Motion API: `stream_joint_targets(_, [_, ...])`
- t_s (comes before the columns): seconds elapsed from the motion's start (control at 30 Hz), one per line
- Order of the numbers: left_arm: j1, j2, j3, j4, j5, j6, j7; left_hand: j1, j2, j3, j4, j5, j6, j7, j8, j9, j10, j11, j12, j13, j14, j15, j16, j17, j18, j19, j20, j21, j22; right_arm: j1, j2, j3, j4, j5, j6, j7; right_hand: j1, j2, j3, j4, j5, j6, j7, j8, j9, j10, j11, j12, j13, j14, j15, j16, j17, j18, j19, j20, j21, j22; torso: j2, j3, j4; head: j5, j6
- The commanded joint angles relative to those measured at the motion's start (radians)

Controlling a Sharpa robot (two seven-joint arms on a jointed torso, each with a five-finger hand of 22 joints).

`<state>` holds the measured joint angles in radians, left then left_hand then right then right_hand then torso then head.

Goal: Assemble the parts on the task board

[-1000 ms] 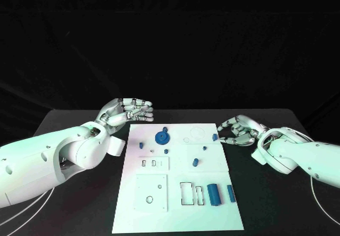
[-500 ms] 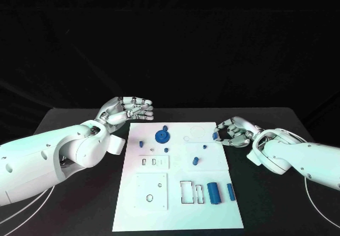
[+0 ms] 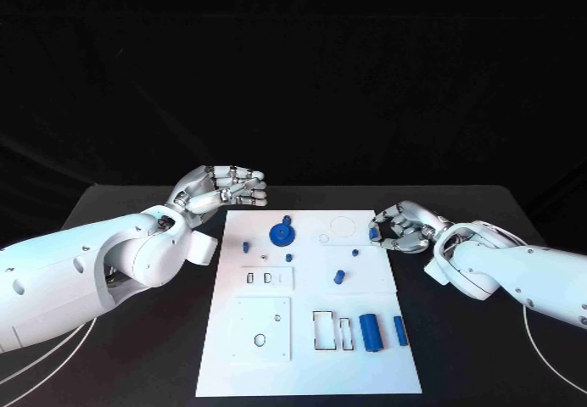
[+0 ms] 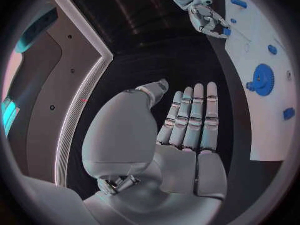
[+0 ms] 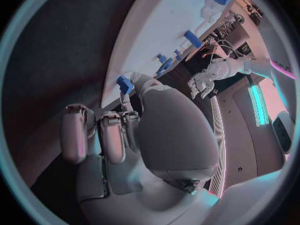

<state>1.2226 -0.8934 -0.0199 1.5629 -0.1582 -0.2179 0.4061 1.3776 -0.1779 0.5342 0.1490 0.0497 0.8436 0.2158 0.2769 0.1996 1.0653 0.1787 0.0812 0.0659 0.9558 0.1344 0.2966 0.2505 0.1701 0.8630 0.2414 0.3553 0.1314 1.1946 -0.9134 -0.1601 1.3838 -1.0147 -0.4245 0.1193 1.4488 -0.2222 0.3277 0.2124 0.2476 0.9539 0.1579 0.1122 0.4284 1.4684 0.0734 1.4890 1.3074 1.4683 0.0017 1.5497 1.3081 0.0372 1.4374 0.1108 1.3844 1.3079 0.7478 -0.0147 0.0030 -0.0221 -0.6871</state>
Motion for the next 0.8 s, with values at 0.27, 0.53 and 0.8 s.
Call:
stream_joint_targets(0.27, [0.0,0.0,0.001,0.003,0.002,0.02,0.007,-0.013,0.001,0.007,-0.004,0.001,-0.004,0.028,-0.006,-0.001,0.001,0.004,-0.008,0.001,0.0,0.005,-0.007,0.003,0.012,-0.002,0.006,-0.007,-0.002,-0.001,0.007,0.0,-0.008,-0.013,0.004,-0.004,0.003,0.025,0.036,-0.008,-0.002,0.03,-0.008,0.01,0.004,0.049,-0.007,0.008,0.195,0.086,-0.004,0.003,0.187,0.012,0.01,-0.005,0.004,0.123,-0.001,0.0001,0.0004,0.002,-0.002])
stream_joint_targets(0.53, [0.0,-0.001,0.001,0.003,0.002,0.022,0.005,-0.014,0.001,0.007,-0.004,0.001,-0.004,0.028,-0.006,-0.001,0.001,0.004,-0.009,0.001,0.0,0.005,-0.007,0.003,0.012,-0.002,0.006,-0.007,-0.002,-0.001,0.009,0.0,-0.012,-0.013,-0.005,-0.001,0.005,0.035,0.071,-0.022,-0.002,0.056,-0.017,0.021,0.009,0.052,-0.015,0.011,0.198,0.087,-0.011,0.003,0.191,0.011,0.013,-0.011,0.007,0.127,-0.001,0.0009,-0.0005,0.004,-0.002])
stream_joint_targets(0.8, [0.0,-0.001,0.001,0.003,0.002,0.023,0.004,-0.014,0.001,0.007,-0.004,0.001,-0.004,0.028,-0.006,-0.001,0.001,0.004,-0.009,0.001,0.0,0.005,-0.007,0.003,0.012,-0.002,0.006,-0.007,-0.002,-0.001,0.013,0.0,-0.011,-0.012,-0.037,0.003,0.003,0.043,0.104,-0.038,-0.002,0.08,-0.027,0.037,0.017,0.055,-0.024,0.015,0.202,0.087,-0.019,0.004,0.193,0.009,0.019,-0.018,0.014,0.134,0.0,0.0013,-0.0004,0.003,-0.002])
